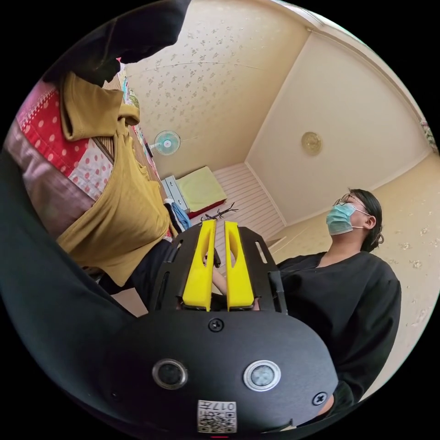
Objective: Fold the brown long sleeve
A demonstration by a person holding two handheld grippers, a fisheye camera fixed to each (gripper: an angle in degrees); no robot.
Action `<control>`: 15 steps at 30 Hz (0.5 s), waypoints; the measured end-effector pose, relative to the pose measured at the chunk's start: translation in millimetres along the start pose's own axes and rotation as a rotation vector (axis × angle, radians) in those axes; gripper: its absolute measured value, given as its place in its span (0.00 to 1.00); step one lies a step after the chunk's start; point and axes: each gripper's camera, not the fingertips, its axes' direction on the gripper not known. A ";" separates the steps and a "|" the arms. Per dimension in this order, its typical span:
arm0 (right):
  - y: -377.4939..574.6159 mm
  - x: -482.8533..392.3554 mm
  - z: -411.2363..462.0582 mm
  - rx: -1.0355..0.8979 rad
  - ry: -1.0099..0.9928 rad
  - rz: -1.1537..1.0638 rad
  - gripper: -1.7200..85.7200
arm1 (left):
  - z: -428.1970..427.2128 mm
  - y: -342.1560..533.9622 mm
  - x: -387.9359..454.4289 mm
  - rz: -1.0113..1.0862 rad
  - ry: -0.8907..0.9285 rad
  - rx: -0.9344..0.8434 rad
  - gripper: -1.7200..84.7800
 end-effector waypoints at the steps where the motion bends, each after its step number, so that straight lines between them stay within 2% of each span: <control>1: 0.0 15.8 -3.3 0.030 -0.152 0.048 0.11 | -1.7 0.5 -1.8 -0.006 0.006 0.010 0.07; 3: -4.1 81.7 21.1 0.037 -0.621 0.303 0.13 | -4.1 0.7 -6.2 -0.018 0.020 0.026 0.07; 7: 12.8 146.3 76.2 0.094 -0.911 0.632 0.16 | -3.6 2.6 -13.6 -0.036 0.033 0.044 0.07; 9: 23.8 171.4 99.5 0.219 -1.068 0.746 0.16 | -1.9 5.6 -14.9 -0.036 0.036 0.049 0.07; 12: 30.6 186.1 107.1 0.348 -1.106 0.855 0.14 | 1.6 9.6 -18.7 -0.039 0.038 0.056 0.07; 15: 23.6 169.7 79.2 0.460 -0.995 0.901 0.08 | 8.1 12.7 -24.3 -0.045 0.035 0.055 0.07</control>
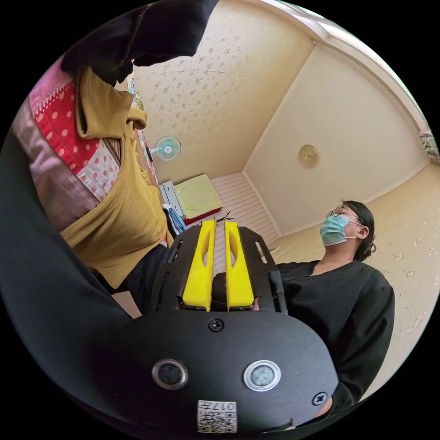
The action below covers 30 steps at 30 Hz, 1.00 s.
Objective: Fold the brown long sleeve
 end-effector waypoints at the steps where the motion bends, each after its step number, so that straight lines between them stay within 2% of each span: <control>1: 5.8 -17.2 5.4 0.007 0.019 -0.059 0.07 | 3.5 1.7 -2.6 -0.001 0.000 -0.003 0.07; 3: 54.2 -110.3 53.0 -0.071 0.166 -0.428 0.06 | 9.7 4.8 -6.9 -0.003 0.001 -0.006 0.07; 4: 75.7 -134.3 70.3 -0.103 0.220 -0.542 0.06 | 14.1 6.8 -10.1 -0.004 -0.001 -0.006 0.07; 6: 205.9 -202.5 147.4 -0.248 0.385 -1.113 0.05 | 21.4 9.3 -15.5 -0.007 -0.005 -0.008 0.07; 7: 243.3 -207.6 165.8 -0.293 0.410 -1.246 0.05 | 26.8 11.0 -19.6 -0.010 -0.008 -0.010 0.07; 9: 371.5 -182.5 228.6 -0.530 0.460 -1.580 0.05 | 35.2 13.8 -25.6 -0.012 -0.012 -0.010 0.07; 11: 435.0 -128.5 264.8 -0.752 0.512 -1.672 0.05 | 46.7 19.4 -32.3 -0.010 -0.018 -0.011 0.07; 13: 473.0 -50.0 289.9 -0.950 0.616 -1.704 0.04 | 54.9 24.8 -36.4 -0.007 -0.026 -0.013 0.07; 14: 483.4 7.4 301.4 -1.043 0.745 -1.700 0.04 | 60.2 28.5 -39.0 -0.005 -0.036 -0.012 0.07; 15: 479.9 62.1 310.0 -1.091 0.920 -1.624 0.03 | 62.8 30.3 -40.3 -0.004 -0.039 -0.012 0.07; 17: 457.0 122.9 311.3 -1.117 1.085 -1.422 0.03 | 74.8 37.8 -47.1 -0.011 -0.063 -0.010 0.08; 18: 442.5 120.7 292.3 -1.048 0.899 -1.359 0.03 | 78.4 39.6 -48.7 -0.017 -0.080 -0.010 0.08; 21: 410.3 128.7 285.1 -1.121 0.801 -1.164 0.03 | 104.6 39.6 -47.7 -0.068 -0.273 -0.035 0.12; 23: 401.9 124.7 282.8 -1.129 0.822 -1.132 0.03 | 125.0 24.2 -28.1 -0.034 -0.548 -0.032 0.13; 24: 403.1 118.9 279.1 -1.114 0.853 -1.175 0.03 | 130.0 18.1 -20.9 -0.005 -0.618 -0.027 0.13; 26: 409.5 110.8 272.1 -1.105 0.891 -1.261 0.03 | 155.7 -9.1 5.7 0.165 -0.872 -0.029 0.13; 29: 415.3 107.5 261.1 -1.130 0.934 -1.298 0.03 | 199.7 -42.8 -4.7 0.272 -1.167 -0.117 0.14; 30: 414.9 108.6 255.7 -1.141 0.937 -1.287 0.03 | 209.2 -48.5 -13.9 0.275 -1.212 -0.146 0.14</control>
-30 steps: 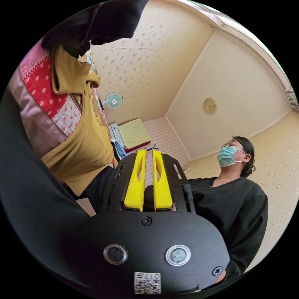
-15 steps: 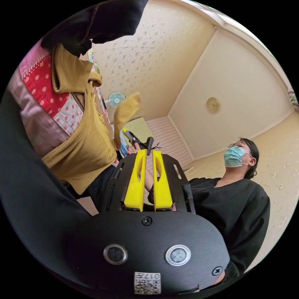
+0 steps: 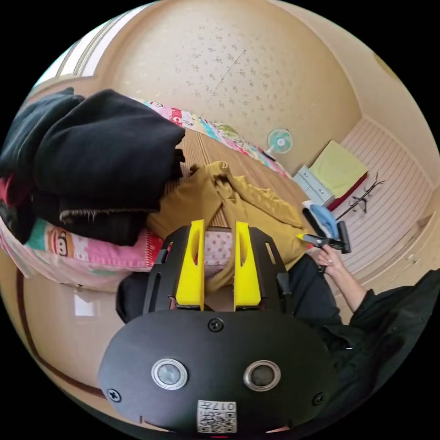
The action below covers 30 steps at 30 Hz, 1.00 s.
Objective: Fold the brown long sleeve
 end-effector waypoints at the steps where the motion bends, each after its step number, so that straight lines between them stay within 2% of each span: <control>1: 3.2 0.2 0.0 -0.001 -0.006 0.000 0.03 | 29.6 -9.8 6.7 0.034 -0.063 -0.067 0.15; 4: 21.2 8.0 1.5 0.008 -0.038 0.021 0.03 | 116.2 -8.5 8.9 0.000 -0.160 -0.276 0.13; 6: 35.9 23.0 5.2 0.009 -0.053 0.058 0.03 | 119.3 3.8 18.8 -0.012 -0.246 -0.212 0.09; 9: 53.3 41.5 3.6 0.025 -0.073 0.091 0.03 | 103.4 17.0 24.7 -0.094 -0.192 -0.160 0.06; 13: 66.0 54.9 -17.0 0.121 -0.152 0.067 0.03 | 6.1 26.8 57.3 -0.163 -0.225 0.153 0.05; 17: 80.5 83.7 -26.3 0.182 -0.305 0.089 0.02 | -87.7 8.2 99.4 -0.119 -0.238 0.476 0.05; 20: 92.7 104.6 -36.0 0.255 -0.403 0.112 0.02 | -122.6 -17.6 124.4 -0.100 -0.315 0.670 0.05; 24: 101.9 126.8 -43.4 0.278 -0.508 0.121 0.02 | -105.8 -93.6 144.9 -0.085 -0.179 0.614 0.05; 27: 104.7 137.2 -46.7 0.277 -0.537 0.128 0.02 | -44.7 -161.5 194.5 -0.094 -0.045 0.477 0.06; 30: 104.6 143.2 -48.0 0.260 -0.530 0.139 0.02 | 55.9 -195.1 293.2 0.046 0.168 0.324 0.07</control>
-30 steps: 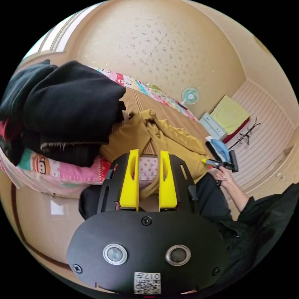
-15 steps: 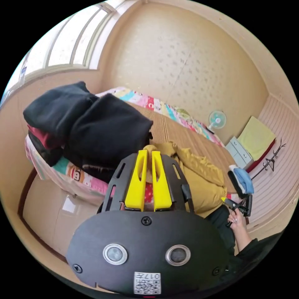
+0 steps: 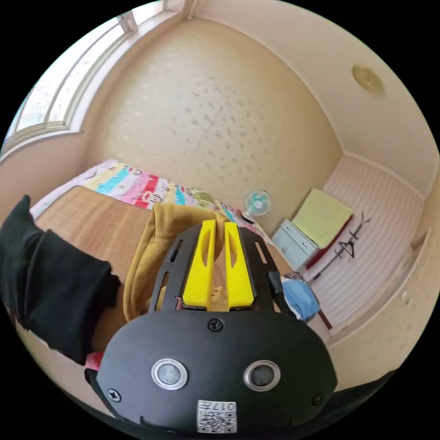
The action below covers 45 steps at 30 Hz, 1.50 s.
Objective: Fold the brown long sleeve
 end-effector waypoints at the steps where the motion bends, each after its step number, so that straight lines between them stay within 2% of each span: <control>1: -0.3 0.4 -0.6 -0.002 0.006 0.002 0.03 | 51.5 15.0 41.3 0.086 0.096 -0.117 0.07; 2: -0.7 0.8 -1.5 -0.008 0.021 0.005 0.03 | 94.4 41.6 78.7 0.159 0.178 -0.225 0.08; 4: -1.2 1.6 -2.3 -0.025 0.034 0.007 0.03 | 134.6 94.6 115.2 0.212 0.254 -0.319 0.08; 7: -0.7 3.3 -4.9 -0.045 0.019 0.000 0.03 | 170.2 191.2 134.7 0.267 0.277 -0.420 0.09; 11: 0.0 10.6 -12.3 -0.014 -0.025 0.013 0.04 | 182.1 281.8 83.6 0.150 0.321 -0.520 0.11; 14: 0.0 13.4 -15.9 0.020 -0.028 0.029 0.08 | 178.4 304.0 20.2 0.026 0.262 -0.535 0.11; 18: 6.3 8.5 -19.4 0.072 0.005 0.016 0.11 | 166.1 283.0 -57.1 -0.051 0.113 -0.466 0.11; 20: 8.4 9.6 -17.9 0.089 0.004 0.026 0.11 | 156.3 251.5 -104.0 -0.088 -0.062 -0.399 0.14; 23: 4.3 9.5 -9.4 0.065 0.010 0.024 0.11 | 150.8 219.5 -156.4 -0.145 -0.210 -0.323 0.16; 26: -3.9 -6.6 -3.4 0.057 0.072 0.002 0.11 | 180.2 208.5 -208.6 -0.222 -0.305 -0.437 0.17; 28: -11.5 -23.6 -4.6 0.088 0.141 -0.045 0.11 | 203.9 214.3 -236.6 -0.247 -0.288 -0.531 0.16; 30: -32.0 -37.9 -6.3 0.110 0.291 -0.056 0.12 | 222.2 223.5 -252.3 -0.227 -0.295 -0.613 0.12; 33: -66.1 -27.9 -10.8 0.117 0.548 0.120 0.17 | 221.6 227.7 -247.9 -0.101 -0.355 -0.626 0.10; 34: -73.7 -26.0 -9.5 0.095 0.560 0.115 0.18 | 218.1 228.5 -248.9 -0.084 -0.366 -0.628 0.09; 38: -105.1 -4.7 29.5 -0.172 0.679 0.044 0.17 | 197.8 225.8 -278.1 -0.139 -0.300 -0.608 0.08; 40: -105.3 -8.3 44.3 -0.232 0.730 -0.035 0.16 | 188.8 221.8 -295.9 -0.176 -0.253 -0.608 0.08; 42: -109.3 -18.7 60.9 -0.369 0.706 -0.104 0.10 | 178.1 215.8 -312.7 -0.211 -0.209 -0.606 0.08; 45: -120.4 -47.3 71.4 -0.412 0.715 -0.132 0.05 | 153.2 199.8 -331.5 -0.243 -0.160 -0.571 0.07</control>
